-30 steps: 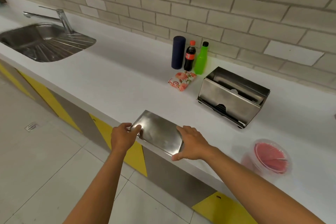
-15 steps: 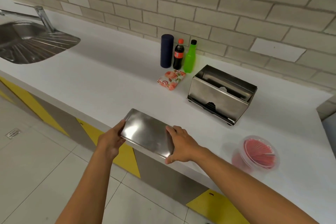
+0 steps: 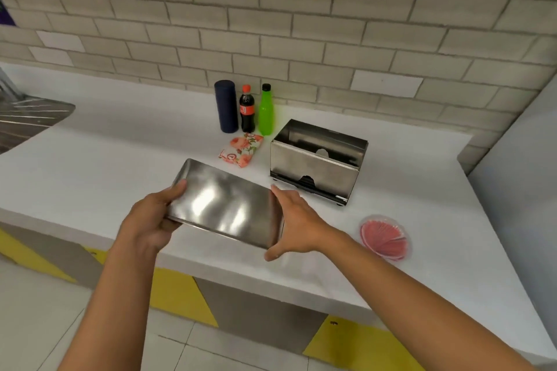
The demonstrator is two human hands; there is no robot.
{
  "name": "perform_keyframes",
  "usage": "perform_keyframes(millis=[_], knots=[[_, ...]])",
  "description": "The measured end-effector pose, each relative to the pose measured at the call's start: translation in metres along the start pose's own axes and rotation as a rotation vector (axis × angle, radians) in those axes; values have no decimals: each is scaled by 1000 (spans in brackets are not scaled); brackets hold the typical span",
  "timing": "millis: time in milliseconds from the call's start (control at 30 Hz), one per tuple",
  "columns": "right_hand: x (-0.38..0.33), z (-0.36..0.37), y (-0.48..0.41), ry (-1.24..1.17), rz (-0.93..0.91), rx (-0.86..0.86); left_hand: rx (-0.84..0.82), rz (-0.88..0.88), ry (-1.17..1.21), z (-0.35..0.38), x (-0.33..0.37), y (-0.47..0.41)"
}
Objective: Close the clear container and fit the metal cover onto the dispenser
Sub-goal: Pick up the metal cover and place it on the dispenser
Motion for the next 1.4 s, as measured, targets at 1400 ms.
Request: perform_keyframes(millis=[1400], knots=[[171, -221, -72, 73, 125, 135, 131, 360, -1028, 272, 46, -149]])
Point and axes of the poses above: each hand's wrist, its own y-axis away from the middle knuckle, its own z-axis out of the palm, x = y × z, the point moved 7 cm from there along -y, towards the middle knuckle, and after that the axes turned 6 degrees about -y, right-handed, at the moved point
